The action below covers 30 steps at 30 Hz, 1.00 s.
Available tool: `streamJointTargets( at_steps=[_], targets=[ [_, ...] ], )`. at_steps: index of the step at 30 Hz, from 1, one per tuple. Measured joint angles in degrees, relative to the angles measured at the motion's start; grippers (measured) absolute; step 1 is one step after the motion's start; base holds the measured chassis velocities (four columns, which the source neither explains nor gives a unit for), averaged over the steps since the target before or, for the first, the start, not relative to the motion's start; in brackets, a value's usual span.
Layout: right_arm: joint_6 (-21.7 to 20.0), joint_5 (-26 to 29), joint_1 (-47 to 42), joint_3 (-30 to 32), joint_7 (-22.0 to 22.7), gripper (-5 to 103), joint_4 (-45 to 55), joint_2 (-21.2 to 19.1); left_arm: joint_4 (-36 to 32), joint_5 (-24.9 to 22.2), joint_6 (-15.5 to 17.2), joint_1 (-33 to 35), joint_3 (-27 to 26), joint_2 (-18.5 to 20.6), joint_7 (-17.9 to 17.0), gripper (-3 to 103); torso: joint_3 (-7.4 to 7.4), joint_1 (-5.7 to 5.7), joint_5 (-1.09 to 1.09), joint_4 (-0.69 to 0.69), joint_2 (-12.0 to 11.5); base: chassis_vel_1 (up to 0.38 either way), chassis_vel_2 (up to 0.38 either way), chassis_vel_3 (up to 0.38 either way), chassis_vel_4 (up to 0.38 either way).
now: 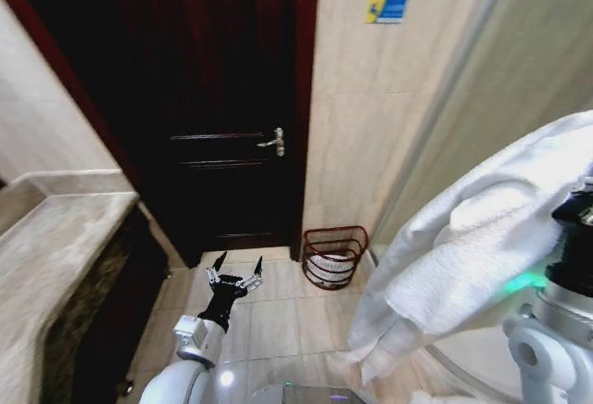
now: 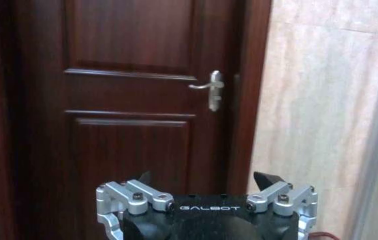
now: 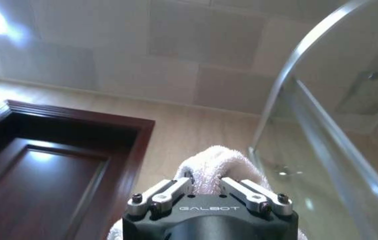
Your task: Discard the used towel into the hamper.
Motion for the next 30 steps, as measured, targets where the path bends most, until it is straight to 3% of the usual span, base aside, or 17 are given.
streamJointTargets(
  at_steps=[30],
  targets=[
    [-1.4,1.6,0.8,0.6,-1.3,5,0.0,-3.4,0.0,0.0,0.0,0.0,0.0,0.0,0.0,100,0.06,0.05,0.0,-0.03,0.1,-0.022,0.021,0.03,-0.015]
  ],
)
